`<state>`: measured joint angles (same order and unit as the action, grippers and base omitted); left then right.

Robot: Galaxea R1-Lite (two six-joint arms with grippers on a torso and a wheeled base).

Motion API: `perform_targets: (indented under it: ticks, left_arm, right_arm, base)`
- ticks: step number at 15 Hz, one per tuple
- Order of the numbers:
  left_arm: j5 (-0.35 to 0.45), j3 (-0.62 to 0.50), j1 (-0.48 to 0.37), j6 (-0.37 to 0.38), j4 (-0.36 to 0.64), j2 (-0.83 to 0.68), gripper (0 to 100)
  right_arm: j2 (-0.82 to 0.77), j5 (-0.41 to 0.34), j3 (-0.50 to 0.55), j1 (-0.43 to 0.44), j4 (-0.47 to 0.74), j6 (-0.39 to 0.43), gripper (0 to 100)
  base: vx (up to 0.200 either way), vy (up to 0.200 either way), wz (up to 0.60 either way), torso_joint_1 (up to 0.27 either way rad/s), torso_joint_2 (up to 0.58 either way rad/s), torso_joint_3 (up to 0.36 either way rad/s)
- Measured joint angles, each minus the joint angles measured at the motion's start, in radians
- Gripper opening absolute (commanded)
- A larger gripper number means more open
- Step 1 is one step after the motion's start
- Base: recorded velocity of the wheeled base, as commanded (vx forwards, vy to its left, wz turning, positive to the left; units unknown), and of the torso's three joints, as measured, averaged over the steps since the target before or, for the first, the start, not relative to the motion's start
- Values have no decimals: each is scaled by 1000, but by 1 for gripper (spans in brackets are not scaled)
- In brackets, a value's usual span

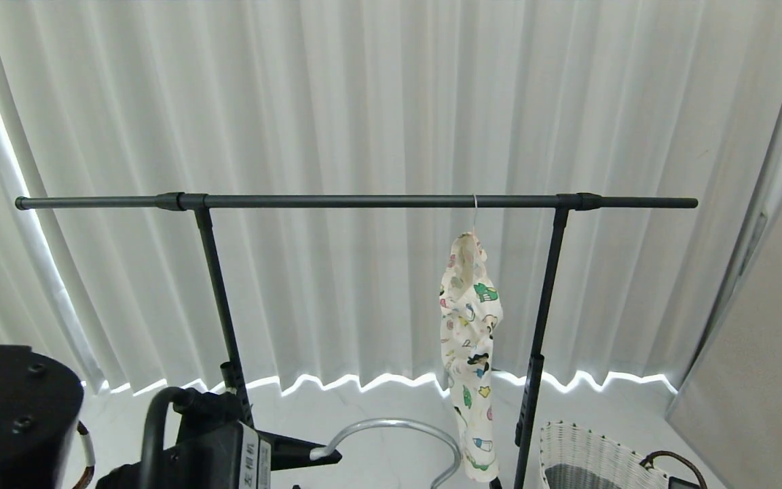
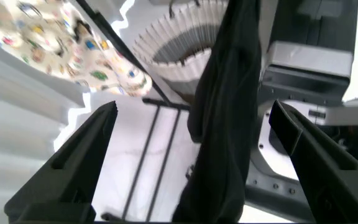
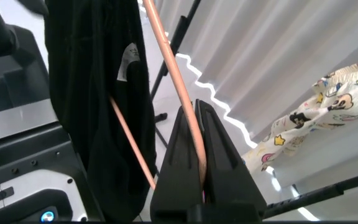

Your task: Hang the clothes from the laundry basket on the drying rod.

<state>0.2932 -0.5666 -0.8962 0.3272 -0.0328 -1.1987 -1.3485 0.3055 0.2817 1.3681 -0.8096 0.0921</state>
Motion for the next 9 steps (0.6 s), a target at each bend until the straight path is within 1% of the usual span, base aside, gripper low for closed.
perform_targets:
  ticks: [3, 4, 9]
  left_arm:
    - [-3, 21, 1, -3, 1, -24, 100]
    - [-5, 23, 3, -2, -1, -30, 0]
    - [-5, 24, 5, 0, -6, -44, 0]
  right_arm:
    - [-2, 3, 18, 1, 1, 7, 0]
    - [-2, 3, 23, 1, 2, 8, 0]
    - [-2, 6, 36, 2, 2, 10, 0]
  base:
    - [0, 0, 0, 0, 0, 0]
    - [0, 0, 0, 0, 0, 0]
    - [0, 0, 0, 0, 0, 0]
